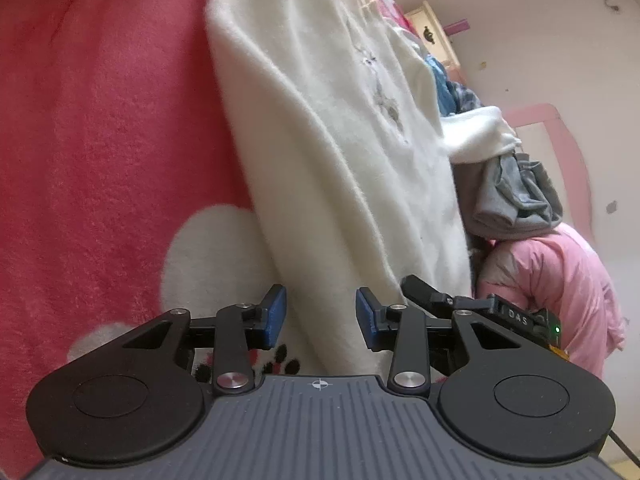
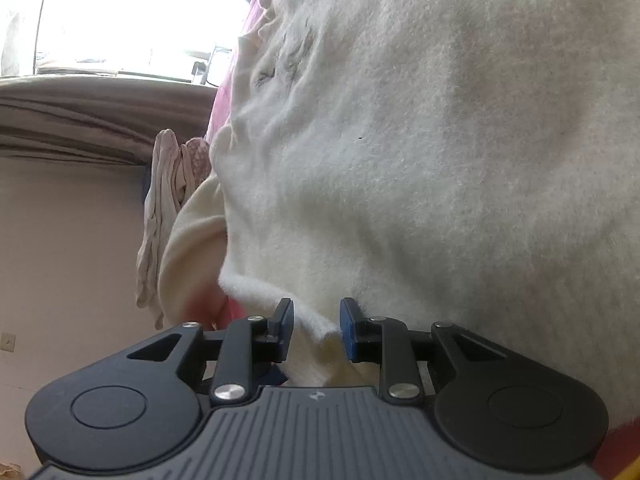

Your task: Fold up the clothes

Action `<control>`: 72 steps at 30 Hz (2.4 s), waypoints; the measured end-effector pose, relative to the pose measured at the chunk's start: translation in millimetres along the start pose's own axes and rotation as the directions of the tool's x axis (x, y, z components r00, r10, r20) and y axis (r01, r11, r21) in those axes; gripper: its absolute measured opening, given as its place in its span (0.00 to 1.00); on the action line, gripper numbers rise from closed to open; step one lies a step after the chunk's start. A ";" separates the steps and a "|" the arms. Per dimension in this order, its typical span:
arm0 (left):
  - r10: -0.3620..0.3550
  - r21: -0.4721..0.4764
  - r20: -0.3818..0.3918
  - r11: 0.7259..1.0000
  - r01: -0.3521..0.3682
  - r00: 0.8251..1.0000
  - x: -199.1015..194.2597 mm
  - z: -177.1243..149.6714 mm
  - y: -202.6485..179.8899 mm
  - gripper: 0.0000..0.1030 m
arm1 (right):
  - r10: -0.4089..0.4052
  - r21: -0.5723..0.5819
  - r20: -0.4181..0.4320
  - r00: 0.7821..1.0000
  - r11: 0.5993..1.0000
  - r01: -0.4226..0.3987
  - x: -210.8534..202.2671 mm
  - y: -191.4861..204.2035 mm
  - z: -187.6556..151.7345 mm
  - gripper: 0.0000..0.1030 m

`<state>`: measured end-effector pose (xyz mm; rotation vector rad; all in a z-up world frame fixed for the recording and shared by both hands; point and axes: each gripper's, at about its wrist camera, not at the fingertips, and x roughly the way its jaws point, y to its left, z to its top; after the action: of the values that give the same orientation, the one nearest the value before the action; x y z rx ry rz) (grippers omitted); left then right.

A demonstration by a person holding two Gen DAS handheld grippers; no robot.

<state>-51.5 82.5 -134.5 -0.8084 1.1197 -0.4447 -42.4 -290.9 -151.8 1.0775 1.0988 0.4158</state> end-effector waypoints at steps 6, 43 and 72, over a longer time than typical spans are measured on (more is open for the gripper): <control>-0.015 -0.019 0.003 1.000 0.015 1.000 -0.1 0.5 -2.4 0.37 | -0.020 -0.058 -0.021 1.000 0.998 0.019 9.2 9.0 -4.0 0.19; -0.065 -0.170 0.051 0.983 0.073 0.997 -30.1 -13.2 40.0 0.49 | -0.431 -0.130 0.300 0.851 0.866 0.484 -156.4 5.0 43.7 0.54; -0.096 -0.039 0.006 0.995 0.097 0.995 -36.8 -27.4 16.9 0.58 | -0.473 -0.122 0.042 0.880 0.872 0.474 -166.3 -20.1 25.0 0.30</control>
<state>-92.3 109.1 -130.3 -0.9007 1.0916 -0.5026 -98.9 -435.1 -83.4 0.6610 1.2641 0.0839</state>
